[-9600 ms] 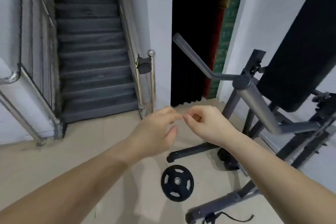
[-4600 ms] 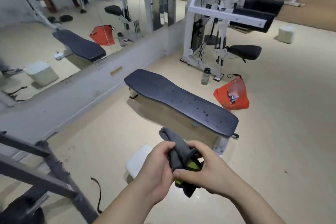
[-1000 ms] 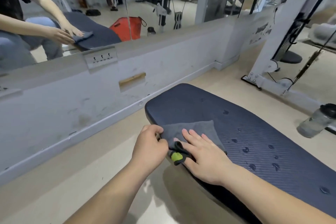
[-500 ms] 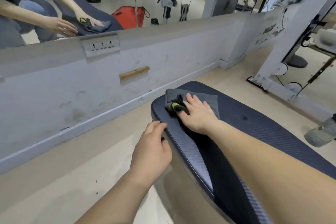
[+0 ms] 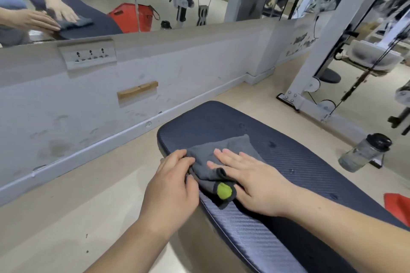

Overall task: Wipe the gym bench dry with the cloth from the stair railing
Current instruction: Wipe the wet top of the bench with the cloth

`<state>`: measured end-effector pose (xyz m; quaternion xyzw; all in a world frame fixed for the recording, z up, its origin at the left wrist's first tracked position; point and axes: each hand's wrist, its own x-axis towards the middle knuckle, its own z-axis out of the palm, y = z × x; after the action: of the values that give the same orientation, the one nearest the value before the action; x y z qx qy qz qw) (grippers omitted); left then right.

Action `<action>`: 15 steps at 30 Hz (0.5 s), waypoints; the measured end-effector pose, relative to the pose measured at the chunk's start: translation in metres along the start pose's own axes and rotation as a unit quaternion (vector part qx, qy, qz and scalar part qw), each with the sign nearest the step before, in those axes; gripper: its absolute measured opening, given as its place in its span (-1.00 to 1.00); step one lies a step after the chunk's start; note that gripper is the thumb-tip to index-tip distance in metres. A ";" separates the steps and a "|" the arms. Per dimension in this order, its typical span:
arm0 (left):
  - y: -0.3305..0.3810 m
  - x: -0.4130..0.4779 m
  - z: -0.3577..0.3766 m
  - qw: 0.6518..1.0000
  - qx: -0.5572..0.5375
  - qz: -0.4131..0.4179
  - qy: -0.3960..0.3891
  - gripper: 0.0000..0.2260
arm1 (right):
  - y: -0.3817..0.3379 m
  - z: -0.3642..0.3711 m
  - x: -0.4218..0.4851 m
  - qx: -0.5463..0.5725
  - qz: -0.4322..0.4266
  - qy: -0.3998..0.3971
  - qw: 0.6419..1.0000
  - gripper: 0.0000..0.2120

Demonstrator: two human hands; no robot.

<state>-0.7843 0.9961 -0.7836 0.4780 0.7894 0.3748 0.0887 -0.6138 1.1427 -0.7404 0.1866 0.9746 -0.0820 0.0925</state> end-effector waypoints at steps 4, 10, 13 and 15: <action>0.004 0.000 0.009 0.999 0.030 0.024 -0.025 -0.71 | 0.066 -0.011 0.053 0.020 0.130 0.016 0.991 -0.41; 0.005 0.004 0.004 0.999 0.021 0.004 -0.032 -0.73 | 0.064 -0.010 0.091 0.037 0.264 0.037 0.963 -0.42; 0.007 0.003 0.004 0.999 0.032 0.000 -0.034 -0.73 | 0.030 -0.004 0.049 0.042 0.202 0.039 0.978 -0.43; 0.011 0.003 0.004 0.999 0.035 0.008 -0.032 -0.74 | 0.004 0.006 0.006 0.033 0.139 0.047 0.989 -0.41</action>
<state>-0.7767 1.0037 -0.7785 0.4992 0.7948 0.3320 0.0940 -0.6170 1.1478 -0.7479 0.3265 0.9394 -0.0919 0.0508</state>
